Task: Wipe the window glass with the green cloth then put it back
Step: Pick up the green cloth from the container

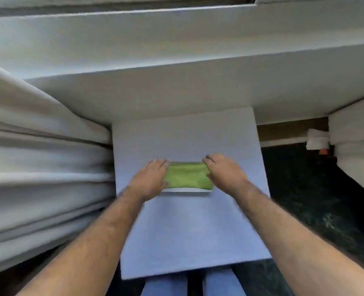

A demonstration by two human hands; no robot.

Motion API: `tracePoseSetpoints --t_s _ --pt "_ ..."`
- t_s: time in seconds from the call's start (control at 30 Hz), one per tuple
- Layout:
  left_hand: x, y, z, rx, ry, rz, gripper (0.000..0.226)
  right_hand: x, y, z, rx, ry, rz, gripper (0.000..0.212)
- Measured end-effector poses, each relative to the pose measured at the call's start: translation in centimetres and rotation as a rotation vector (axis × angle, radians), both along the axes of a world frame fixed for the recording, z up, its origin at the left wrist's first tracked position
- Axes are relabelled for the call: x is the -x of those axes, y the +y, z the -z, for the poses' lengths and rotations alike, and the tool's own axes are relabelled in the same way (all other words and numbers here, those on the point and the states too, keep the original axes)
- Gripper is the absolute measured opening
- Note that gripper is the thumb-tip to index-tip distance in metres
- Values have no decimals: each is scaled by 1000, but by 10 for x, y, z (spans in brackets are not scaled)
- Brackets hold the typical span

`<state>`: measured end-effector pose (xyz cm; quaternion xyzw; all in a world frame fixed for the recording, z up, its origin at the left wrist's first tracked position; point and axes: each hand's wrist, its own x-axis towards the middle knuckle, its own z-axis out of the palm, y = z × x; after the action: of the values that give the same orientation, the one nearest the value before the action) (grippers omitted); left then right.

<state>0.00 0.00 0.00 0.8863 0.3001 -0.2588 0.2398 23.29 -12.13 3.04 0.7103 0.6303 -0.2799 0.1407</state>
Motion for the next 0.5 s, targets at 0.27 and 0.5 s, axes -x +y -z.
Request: tracePoseSetpoints --t_s 0.27,0.5 --pt "3 -30 69 -156 -25 14 61 22 -14 81 8 -63 23 49" --pt "-13 -20 80 -347 -31 25 30 34 -8 97 -57 -139 108 34"
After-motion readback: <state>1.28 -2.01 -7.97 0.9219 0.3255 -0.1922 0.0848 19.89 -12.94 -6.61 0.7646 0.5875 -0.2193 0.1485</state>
